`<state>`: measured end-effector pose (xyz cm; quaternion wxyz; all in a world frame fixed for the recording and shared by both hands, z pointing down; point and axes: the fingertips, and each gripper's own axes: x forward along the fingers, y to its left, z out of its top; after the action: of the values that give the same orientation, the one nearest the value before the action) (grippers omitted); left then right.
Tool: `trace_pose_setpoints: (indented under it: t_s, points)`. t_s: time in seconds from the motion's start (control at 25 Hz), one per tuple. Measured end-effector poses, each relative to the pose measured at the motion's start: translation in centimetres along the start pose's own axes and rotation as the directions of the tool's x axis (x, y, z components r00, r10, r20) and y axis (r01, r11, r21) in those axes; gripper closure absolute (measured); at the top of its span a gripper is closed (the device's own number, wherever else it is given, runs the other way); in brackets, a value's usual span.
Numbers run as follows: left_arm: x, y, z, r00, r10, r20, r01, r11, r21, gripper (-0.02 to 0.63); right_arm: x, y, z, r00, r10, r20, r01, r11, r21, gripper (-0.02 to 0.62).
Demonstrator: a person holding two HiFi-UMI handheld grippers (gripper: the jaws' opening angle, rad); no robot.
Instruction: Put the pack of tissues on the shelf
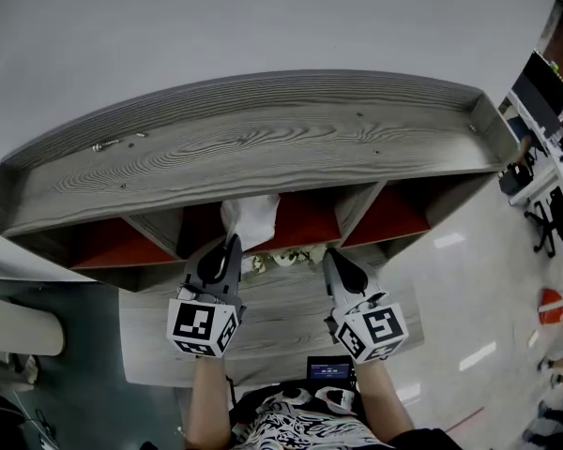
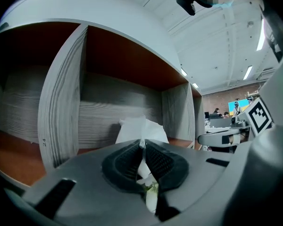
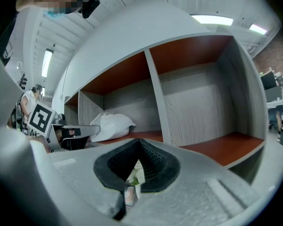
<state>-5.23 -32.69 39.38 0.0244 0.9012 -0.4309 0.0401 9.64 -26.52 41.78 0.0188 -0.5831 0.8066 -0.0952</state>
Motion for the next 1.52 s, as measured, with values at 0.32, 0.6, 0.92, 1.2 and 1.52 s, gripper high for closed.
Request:
trace_pose_setpoints:
  t_s: [0.32,0.6,0.92,1.2,1.52]
  points:
    - [0.2,0.0,0.0,1.000,0.031,0.002,-0.031,0.999,0.009,0.596,0.5,-0.1,-0.1,1.000,0.002,-0.006,-0.002,1.000,0.007,0.592]
    - [0.3,-0.1,0.0,1.000,0.029,0.001,-0.029,1.000,-0.005,0.591,0.2,0.0,0.0,1.000,0.006,-0.003,-0.006,1.000,0.009,0.592]
    - [0.4,-0.6,-0.3,0.999,0.025,-0.035,-0.027,0.999,-0.039,0.446,-0.8,0.1,0.8,1.000,0.016,0.017,-0.016,1.000,-0.007,0.592]
    - [-1.6,-0.2,-0.7,0.997,0.078,-0.027,-0.079,0.996,-0.036,0.430,-2.8,0.3,0.6,1.000,0.006,0.027,-0.006,1.000,0.004,0.592]
    - [-4.5,-1.4,-0.3,0.996,0.094,0.004,-0.094,0.995,-0.042,0.431,-5.0,1.5,0.2,0.999,0.011,0.036,-0.011,1.000,-0.001,0.592]
